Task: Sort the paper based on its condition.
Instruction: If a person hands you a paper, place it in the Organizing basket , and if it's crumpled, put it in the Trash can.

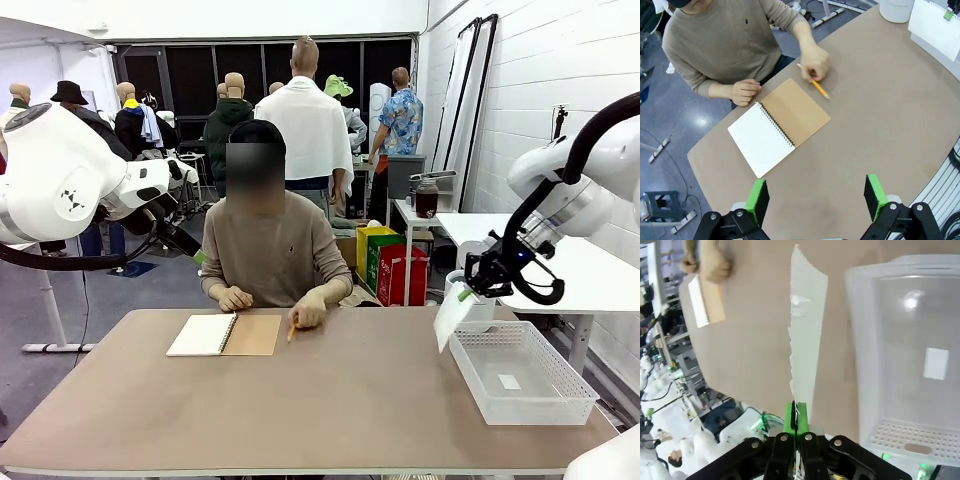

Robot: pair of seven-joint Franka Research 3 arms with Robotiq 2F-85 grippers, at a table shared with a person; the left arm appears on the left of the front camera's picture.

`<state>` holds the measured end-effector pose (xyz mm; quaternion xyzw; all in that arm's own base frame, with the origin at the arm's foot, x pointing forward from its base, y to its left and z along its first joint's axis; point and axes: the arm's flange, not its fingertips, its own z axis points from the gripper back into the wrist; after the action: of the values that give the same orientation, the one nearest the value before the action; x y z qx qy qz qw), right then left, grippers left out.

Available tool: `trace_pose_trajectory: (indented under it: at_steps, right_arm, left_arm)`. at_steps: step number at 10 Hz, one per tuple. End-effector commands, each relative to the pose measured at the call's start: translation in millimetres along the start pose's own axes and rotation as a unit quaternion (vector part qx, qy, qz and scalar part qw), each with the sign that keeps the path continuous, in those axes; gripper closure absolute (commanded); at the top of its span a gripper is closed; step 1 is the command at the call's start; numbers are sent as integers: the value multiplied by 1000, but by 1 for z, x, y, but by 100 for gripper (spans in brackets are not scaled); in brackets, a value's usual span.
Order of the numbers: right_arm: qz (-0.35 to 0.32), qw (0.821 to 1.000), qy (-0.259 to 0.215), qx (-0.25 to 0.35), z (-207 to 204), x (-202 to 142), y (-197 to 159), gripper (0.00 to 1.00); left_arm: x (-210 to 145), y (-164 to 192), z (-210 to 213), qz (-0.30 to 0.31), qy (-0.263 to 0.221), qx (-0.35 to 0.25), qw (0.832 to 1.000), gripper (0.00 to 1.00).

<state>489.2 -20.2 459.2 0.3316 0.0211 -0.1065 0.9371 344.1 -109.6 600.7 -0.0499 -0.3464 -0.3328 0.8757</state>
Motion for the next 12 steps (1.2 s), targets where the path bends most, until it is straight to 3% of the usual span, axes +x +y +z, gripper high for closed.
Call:
trace_pose_trajectory:
  at_steps: [1,2,7,9,12]
  right_arm:
    - [-16,999,-21,-19,-9,0,1,100]
    - [0,1000,0,0,0,0,0,100]
    - [-1,1000,-4,-7,0,0,-3,100]
    - [32,998,-39,-46,6,-13,-24,100]
    - [50,996,-39,-65,18,-29,-62,100]
  left_arm:
    - [0,1,1,-1,-6,-3,1000,0]
    - [0,1,1,-1,-6,-3,1000,0]
    - [0,1,1,-1,-6,-3,1000,0]
    - [0,1,1,-1,-6,-3,1000,0]
    - [0,1,1,-1,-6,-3,1000,0]
